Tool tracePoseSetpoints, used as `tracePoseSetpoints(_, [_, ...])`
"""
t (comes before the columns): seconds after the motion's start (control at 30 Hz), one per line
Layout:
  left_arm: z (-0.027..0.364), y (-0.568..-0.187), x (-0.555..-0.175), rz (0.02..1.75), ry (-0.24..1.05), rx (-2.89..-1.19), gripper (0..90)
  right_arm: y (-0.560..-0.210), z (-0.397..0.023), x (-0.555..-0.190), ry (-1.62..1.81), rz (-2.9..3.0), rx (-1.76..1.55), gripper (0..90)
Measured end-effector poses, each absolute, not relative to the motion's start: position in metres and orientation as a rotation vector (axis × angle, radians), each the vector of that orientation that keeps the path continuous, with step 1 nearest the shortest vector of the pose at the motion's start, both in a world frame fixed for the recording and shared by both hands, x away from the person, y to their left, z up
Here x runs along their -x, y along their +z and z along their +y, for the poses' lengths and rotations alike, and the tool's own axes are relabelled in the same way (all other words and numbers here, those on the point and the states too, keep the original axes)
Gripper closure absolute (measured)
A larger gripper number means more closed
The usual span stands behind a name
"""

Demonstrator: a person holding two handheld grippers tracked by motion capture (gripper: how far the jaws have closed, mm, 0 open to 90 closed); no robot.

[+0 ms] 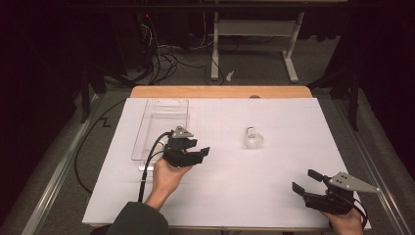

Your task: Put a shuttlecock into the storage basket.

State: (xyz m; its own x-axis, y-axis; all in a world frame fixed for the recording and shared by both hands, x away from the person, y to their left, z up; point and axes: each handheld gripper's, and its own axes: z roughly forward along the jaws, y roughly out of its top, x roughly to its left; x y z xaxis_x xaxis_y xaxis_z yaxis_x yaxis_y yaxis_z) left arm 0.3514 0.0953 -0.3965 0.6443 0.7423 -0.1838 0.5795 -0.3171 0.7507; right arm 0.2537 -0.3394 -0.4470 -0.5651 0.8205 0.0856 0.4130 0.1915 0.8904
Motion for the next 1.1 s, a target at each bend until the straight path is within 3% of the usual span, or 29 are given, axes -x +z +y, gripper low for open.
tracePoseSetpoints(1.1, [0.065,-0.395,-0.370,1.012,0.227,-2.097,44.5,-0.447,-0.340,-0.254,1.338,2.064,-1.151,21.9])
